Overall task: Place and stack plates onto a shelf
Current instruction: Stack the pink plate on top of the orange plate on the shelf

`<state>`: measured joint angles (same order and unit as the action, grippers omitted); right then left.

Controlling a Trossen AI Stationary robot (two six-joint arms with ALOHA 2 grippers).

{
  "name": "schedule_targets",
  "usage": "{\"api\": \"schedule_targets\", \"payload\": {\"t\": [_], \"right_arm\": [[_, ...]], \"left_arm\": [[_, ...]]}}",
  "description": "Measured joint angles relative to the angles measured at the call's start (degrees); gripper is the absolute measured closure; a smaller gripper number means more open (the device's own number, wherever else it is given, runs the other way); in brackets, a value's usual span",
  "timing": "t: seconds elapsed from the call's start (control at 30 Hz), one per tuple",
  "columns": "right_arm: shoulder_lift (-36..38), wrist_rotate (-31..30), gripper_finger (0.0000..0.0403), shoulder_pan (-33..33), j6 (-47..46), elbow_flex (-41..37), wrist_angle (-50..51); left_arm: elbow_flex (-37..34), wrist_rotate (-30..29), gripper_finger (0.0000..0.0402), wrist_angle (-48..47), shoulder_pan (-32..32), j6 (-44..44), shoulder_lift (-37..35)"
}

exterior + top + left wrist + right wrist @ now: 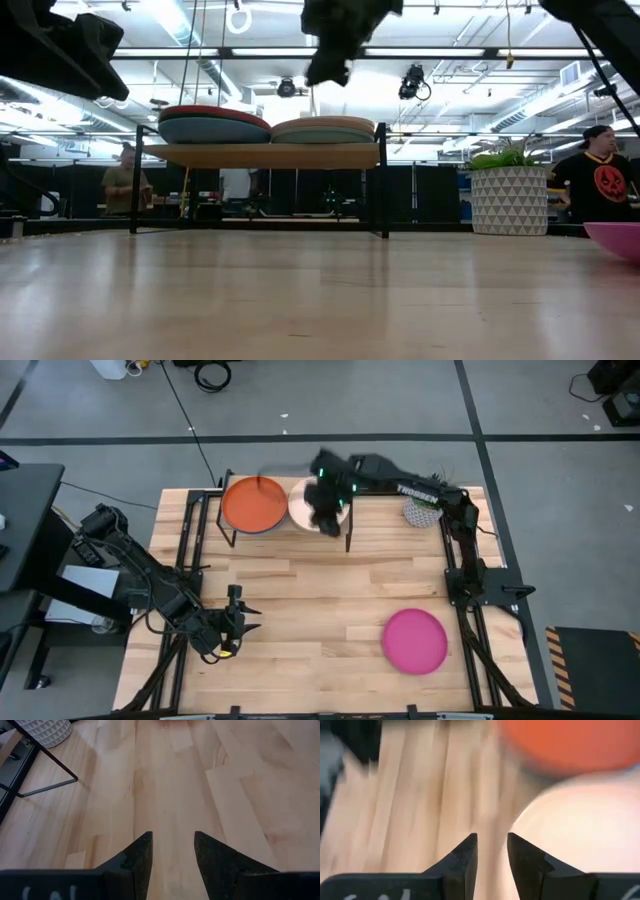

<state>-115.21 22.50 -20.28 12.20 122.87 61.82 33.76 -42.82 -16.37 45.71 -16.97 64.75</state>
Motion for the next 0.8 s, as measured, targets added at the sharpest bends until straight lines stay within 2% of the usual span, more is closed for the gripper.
{"api": "schedule_targets", "payload": {"t": [0.13,0.27,0.57,0.67,0.8], "right_arm": [[-0.05,-6.34,0.0290,6.96,1.71,-1.94,12.14],[-0.10,-10.65,0.0290,14.23,1.38,-7.15,17.68],[-0.14,-16.07,0.0290,29.66,-8.15,-20.41,16.82],[-0.14,-18.54,0.0290,33.16,-13.00,-24.93,16.16],[0.48,-18.29,0.0290,36.33,-18.39,-31.09,15.63]], "left_arm": [[0.00,-0.01,0.0249,0.12,0.00,-0.17,0.00],[0.00,-0.01,0.0249,0.08,0.00,-0.42,0.00],[0.02,0.01,0.0249,-2.26,0.00,-0.43,0.00],[0.02,0.02,0.0249,-2.38,0.00,-0.44,0.00],[0.02,0.01,0.0249,-2.37,0.00,-0.42,0.00]]}}
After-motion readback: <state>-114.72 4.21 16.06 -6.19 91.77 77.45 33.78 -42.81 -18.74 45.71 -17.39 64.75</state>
